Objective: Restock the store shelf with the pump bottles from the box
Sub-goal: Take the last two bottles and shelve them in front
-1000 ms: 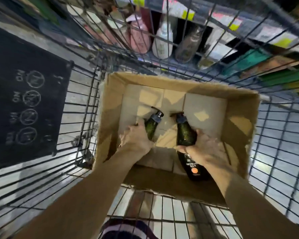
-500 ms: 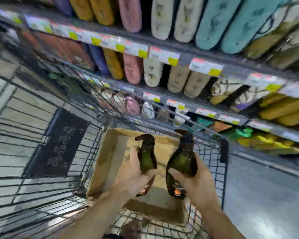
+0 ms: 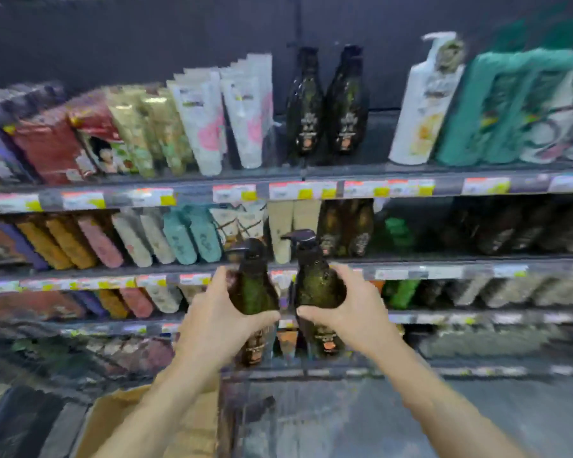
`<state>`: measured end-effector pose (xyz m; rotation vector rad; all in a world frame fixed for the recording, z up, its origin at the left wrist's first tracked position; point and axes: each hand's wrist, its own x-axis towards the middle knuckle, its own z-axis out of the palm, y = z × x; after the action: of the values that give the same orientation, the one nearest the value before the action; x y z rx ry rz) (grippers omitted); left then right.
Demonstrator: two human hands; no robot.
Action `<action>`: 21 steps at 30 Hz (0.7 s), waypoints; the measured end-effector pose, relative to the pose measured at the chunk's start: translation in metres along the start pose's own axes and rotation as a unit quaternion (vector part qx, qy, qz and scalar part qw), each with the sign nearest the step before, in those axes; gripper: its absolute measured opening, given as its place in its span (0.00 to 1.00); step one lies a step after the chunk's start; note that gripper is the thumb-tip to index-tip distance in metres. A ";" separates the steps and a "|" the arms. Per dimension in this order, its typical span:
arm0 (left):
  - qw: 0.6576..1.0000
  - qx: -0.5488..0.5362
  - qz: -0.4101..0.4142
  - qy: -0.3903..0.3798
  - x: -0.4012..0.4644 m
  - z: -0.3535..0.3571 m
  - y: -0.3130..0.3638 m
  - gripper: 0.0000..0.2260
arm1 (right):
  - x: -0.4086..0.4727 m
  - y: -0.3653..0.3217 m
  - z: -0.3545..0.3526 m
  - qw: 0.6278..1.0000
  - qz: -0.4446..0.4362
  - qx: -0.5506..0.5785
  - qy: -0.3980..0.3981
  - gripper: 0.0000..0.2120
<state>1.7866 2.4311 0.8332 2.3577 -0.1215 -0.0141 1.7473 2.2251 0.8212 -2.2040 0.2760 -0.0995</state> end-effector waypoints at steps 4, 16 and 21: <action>0.997 -0.039 0.070 -0.004 0.004 0.006 0.084 0.33 | -0.008 -0.002 -0.088 0.997 -0.031 -0.017 0.063 0.43; 0.990 -0.060 0.128 0.000 0.055 0.031 0.148 0.34 | 0.026 0.016 -0.153 0.993 -0.021 0.067 0.097 0.38; 0.989 -0.054 0.136 0.030 0.110 0.018 0.159 0.34 | 0.093 -0.013 -0.157 0.992 -0.046 0.067 0.092 0.27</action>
<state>1.8816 2.2958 0.9355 2.2127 -0.4017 0.1786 1.8129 2.0886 0.9240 -2.0754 0.2610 -0.3627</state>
